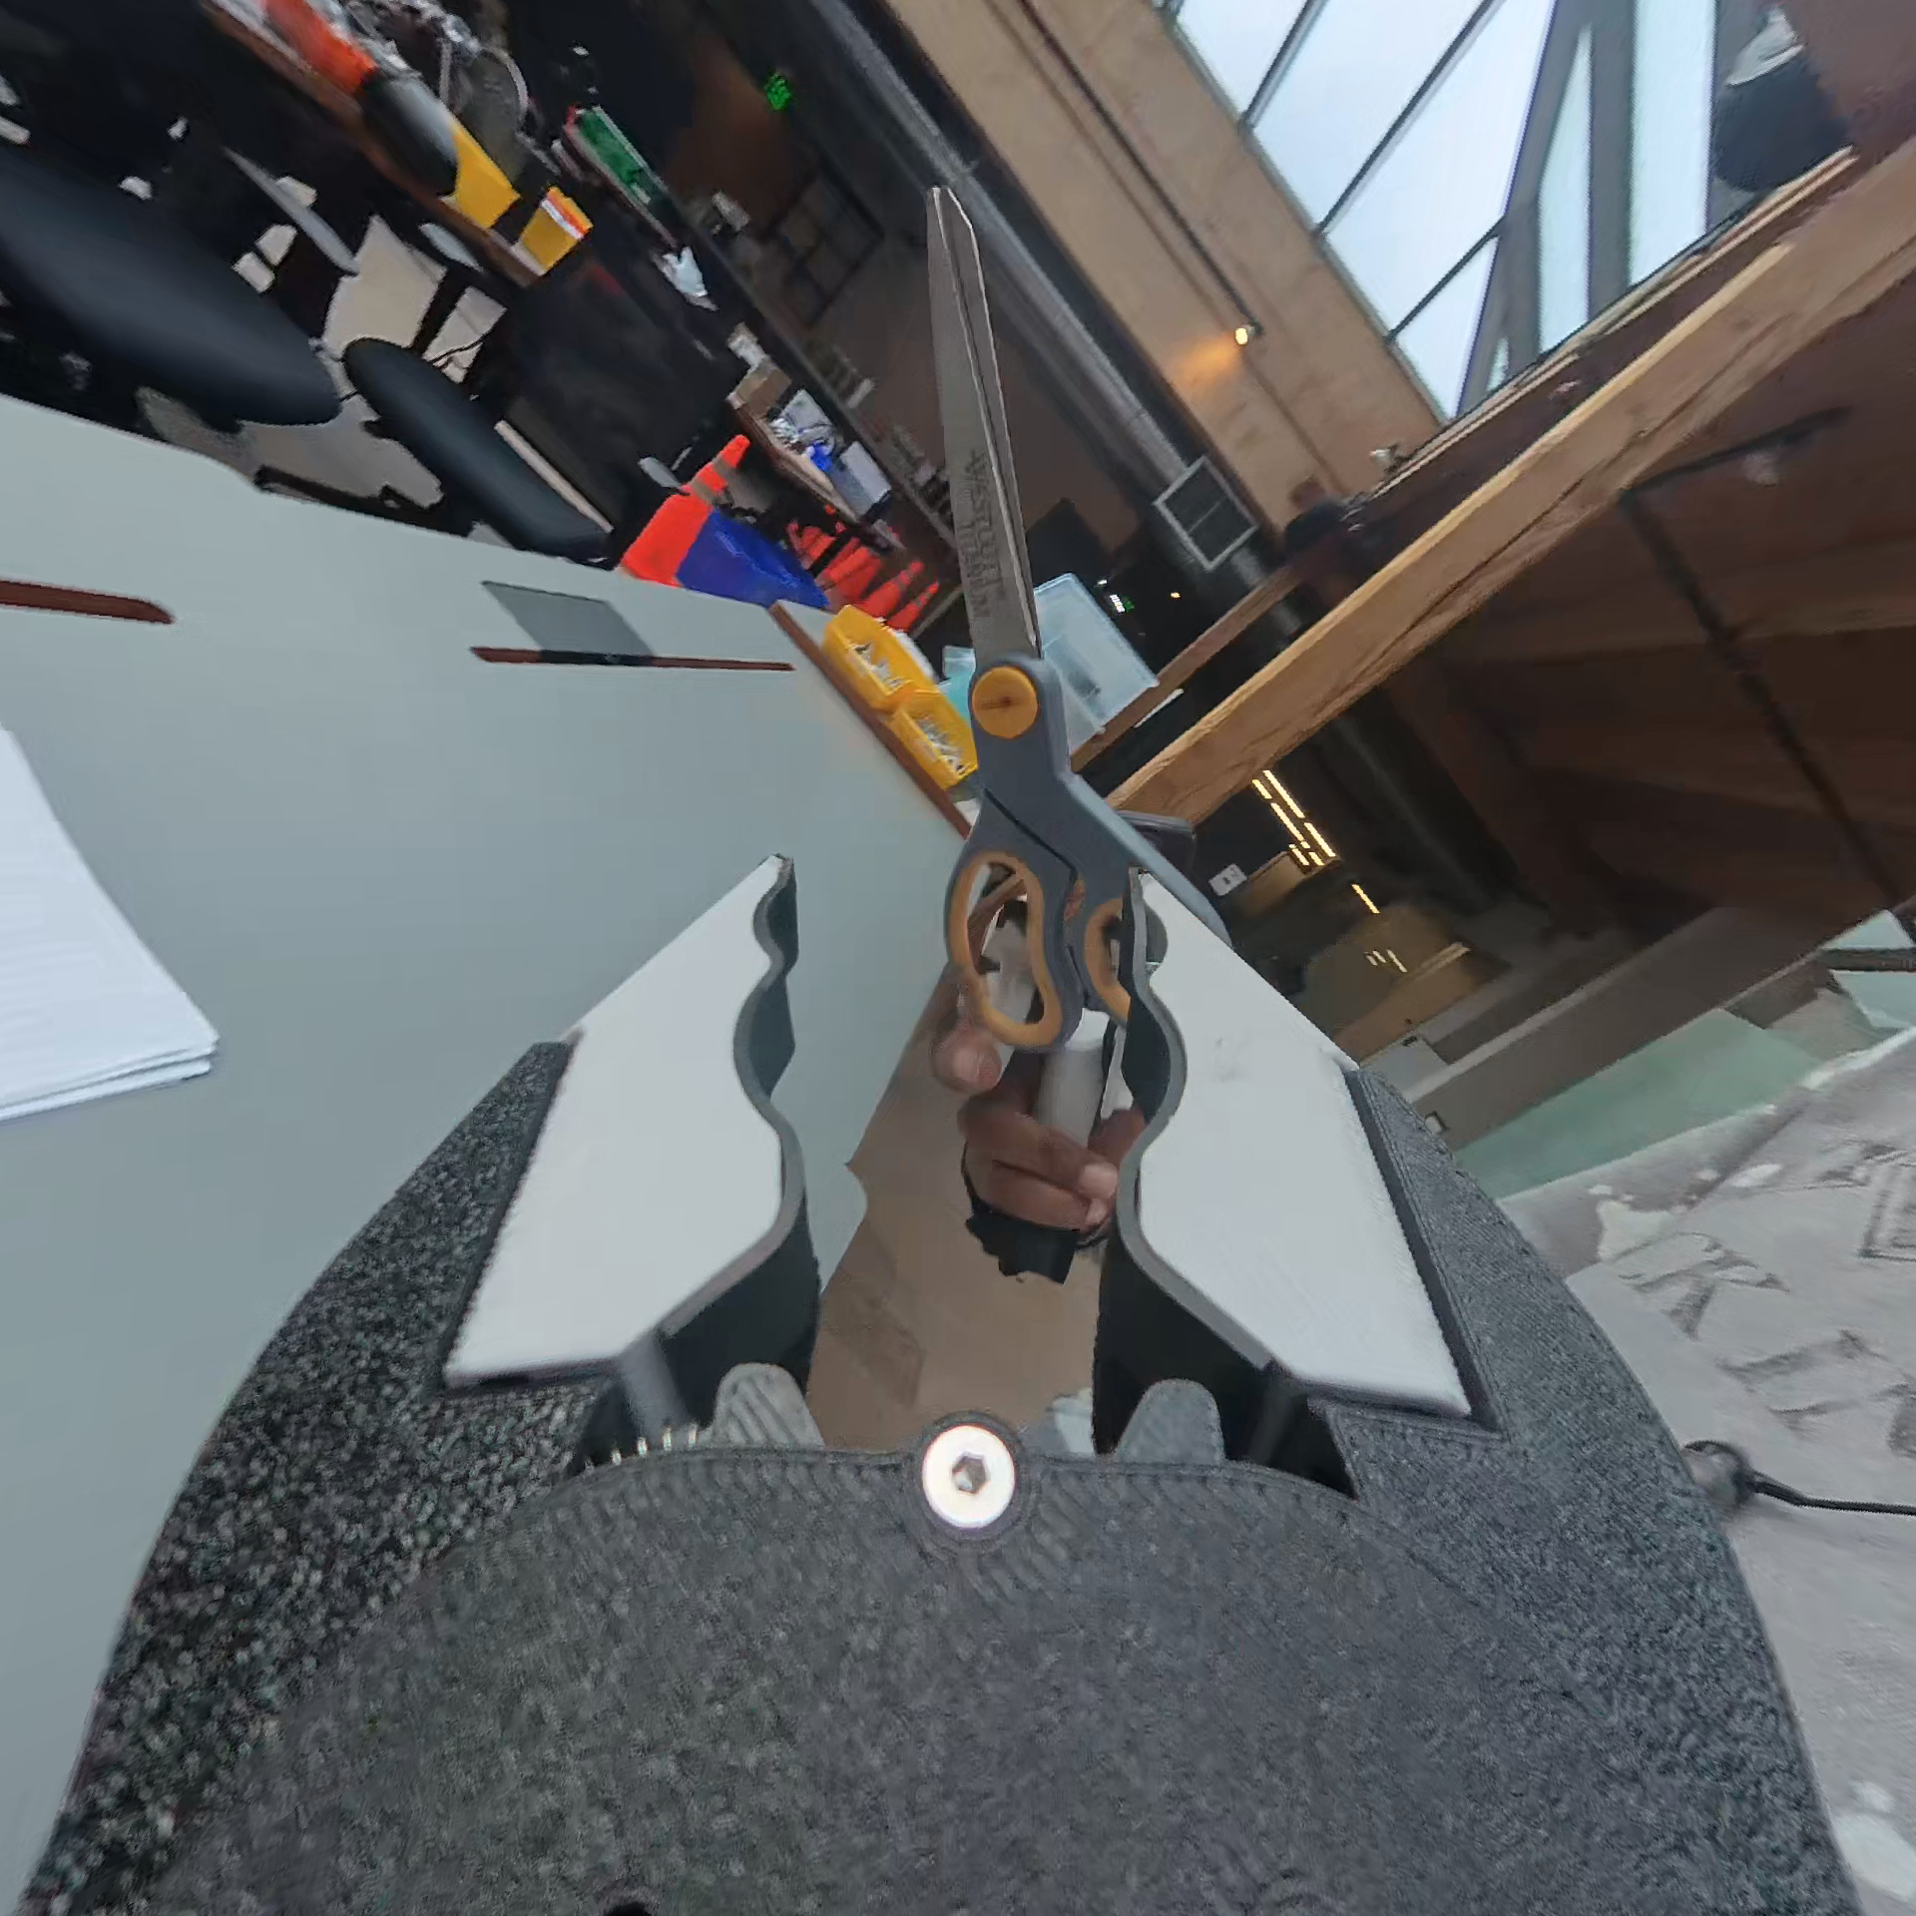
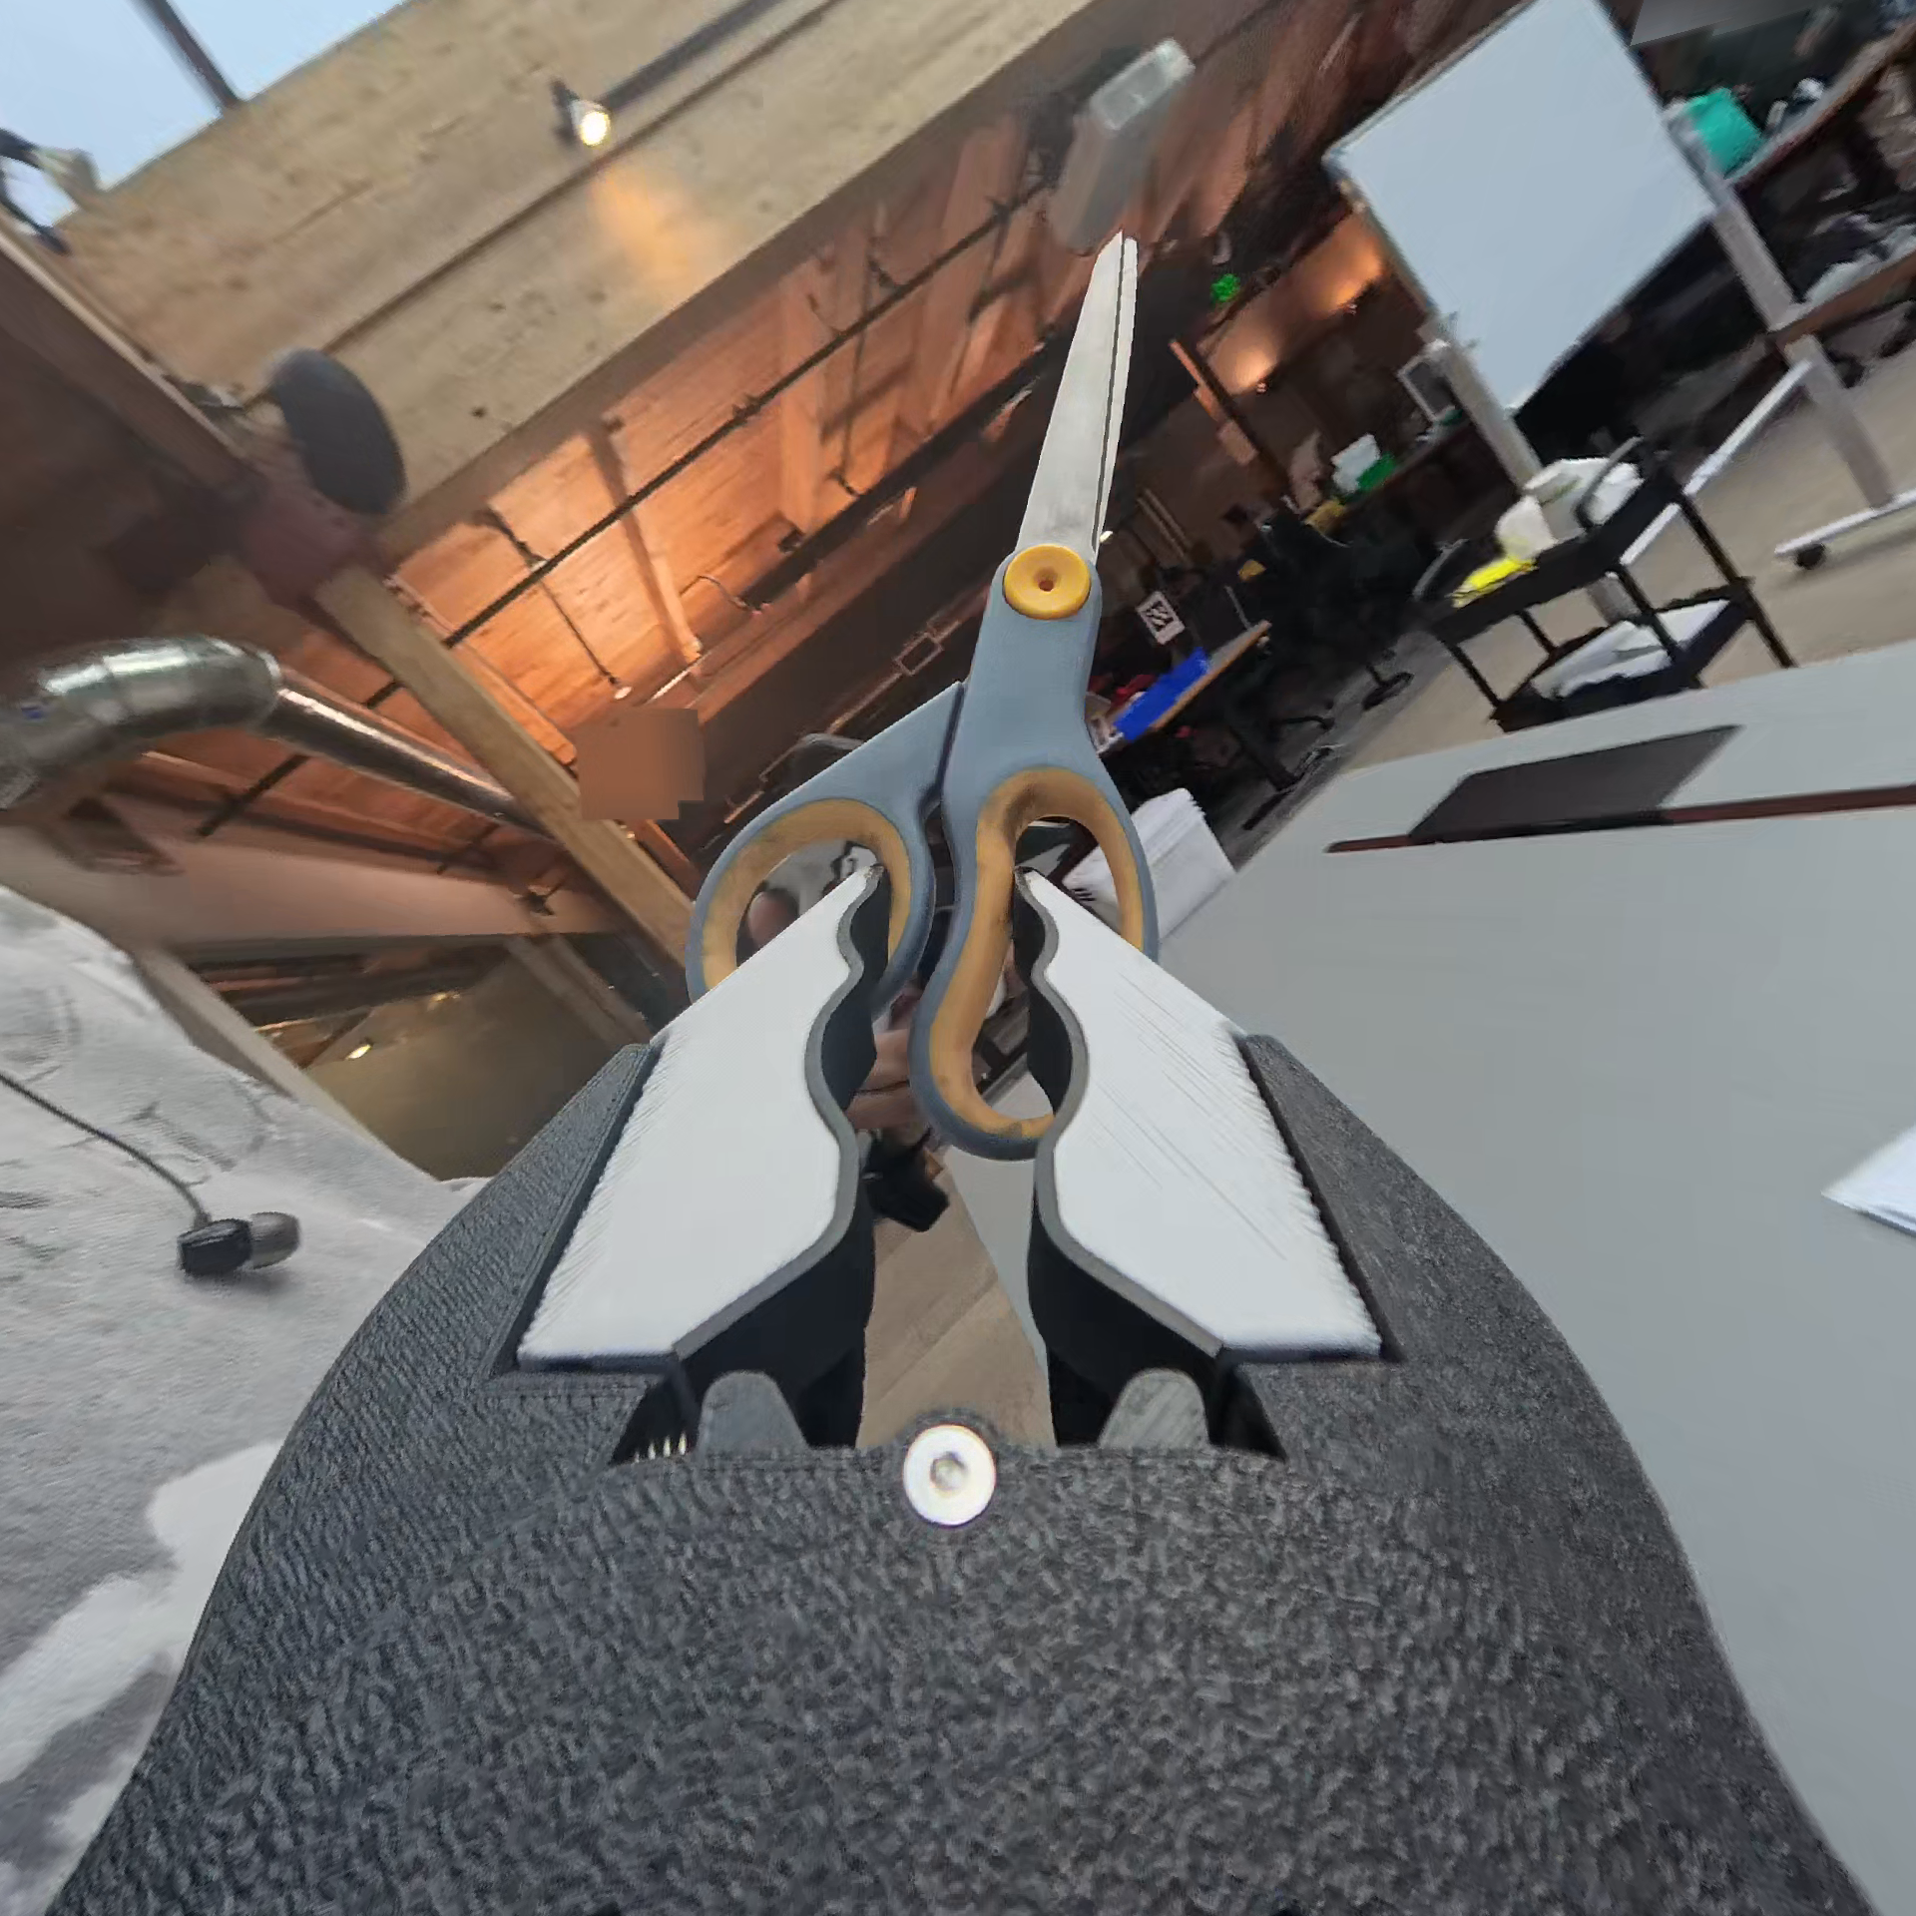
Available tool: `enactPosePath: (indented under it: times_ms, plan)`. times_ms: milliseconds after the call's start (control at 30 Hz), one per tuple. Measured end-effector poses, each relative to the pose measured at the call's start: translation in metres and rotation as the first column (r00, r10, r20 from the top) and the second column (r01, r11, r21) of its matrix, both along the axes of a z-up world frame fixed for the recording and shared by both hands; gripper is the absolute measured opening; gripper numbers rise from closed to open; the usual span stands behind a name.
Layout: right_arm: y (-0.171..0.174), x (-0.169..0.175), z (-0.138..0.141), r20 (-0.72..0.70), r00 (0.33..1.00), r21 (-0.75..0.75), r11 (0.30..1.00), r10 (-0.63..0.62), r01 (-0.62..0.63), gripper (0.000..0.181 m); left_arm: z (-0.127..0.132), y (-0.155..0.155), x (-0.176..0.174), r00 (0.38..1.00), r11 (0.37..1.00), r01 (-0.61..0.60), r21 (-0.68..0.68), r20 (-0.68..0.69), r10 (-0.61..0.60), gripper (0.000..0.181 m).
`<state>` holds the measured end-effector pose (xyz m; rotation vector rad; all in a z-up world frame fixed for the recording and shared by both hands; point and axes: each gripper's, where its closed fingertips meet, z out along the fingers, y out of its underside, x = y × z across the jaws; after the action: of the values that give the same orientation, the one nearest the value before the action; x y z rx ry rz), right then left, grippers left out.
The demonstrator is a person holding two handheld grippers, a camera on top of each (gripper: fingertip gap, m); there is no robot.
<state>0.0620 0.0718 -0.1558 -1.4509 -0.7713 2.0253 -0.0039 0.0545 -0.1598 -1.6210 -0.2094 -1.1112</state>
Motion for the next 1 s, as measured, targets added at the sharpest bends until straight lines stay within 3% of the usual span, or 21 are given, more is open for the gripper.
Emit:
enactPosePath:
  times_ms: [133,200,267,467,567,667,767,867,1000]
  plan:
    - [-0.055,-0.024,0.035,-0.054,0.991,0.1,0.988,0.121,-0.115,0.023,0.063,-0.005,-0.001,0.99,0.981,0.128,0.144,0.042,-0.136,0.059]
    - [-0.076,-0.037,0.04,-0.042,0.986,0.147,0.977,0.161,-0.153,0.023,0.08,-0.016,-0.001,0.979,0.964,0.198,0.177,0.019,-0.205,0.043]
    - [-0.092,-0.051,0.04,-0.012,0.985,0.194,0.967,0.172,-0.166,0.023,0.085,-0.025,-0.007,0.977,0.963,0.214,0.163,-0.039,-0.21,0.022]
    - [-0.125,-0.083,0.037,0.124,0.976,0.321,0.923,0.182,-0.213,0.025,0.092,-0.061,-0.032,0.973,0.967,0.213,0.136,-0.118,-0.198,0.017]
    - [-0.141,-0.102,0.029,0.27,0.954,0.469,0.848,0.13,-0.248,0.03,0.093,-0.075,-0.036,0.965,0.966,0.212,0.147,-0.191,-0.182,0.015]
    - [-0.155,-0.12,0.029,0.341,0.935,0.545,0.789,0.1,-0.284,0.037,0.098,-0.083,-0.04,0.968,0.964,0.206,0.166,-0.178,-0.176,0.015]
    - [-0.173,-0.136,0.029,0.366,0.923,0.567,0.76,0.114,-0.319,0.036,0.103,-0.088,-0.042,0.97,0.959,0.199,0.2,-0.181,-0.164,0.014]
    - [-0.182,-0.15,0.03,0.364,0.925,0.536,0.788,0.11,-0.305,0.037,0.109,-0.093,-0.049,0.974,0.955,0.183,0.235,-0.173,-0.144,0.014]
    - [-0.188,-0.166,0.028,0.357,0.934,0.599,0.763,0.016,-0.242,0.027,0.114,-0.103,-0.053,0.974,0.944,0.181,0.275,-0.186,-0.132,0.015]
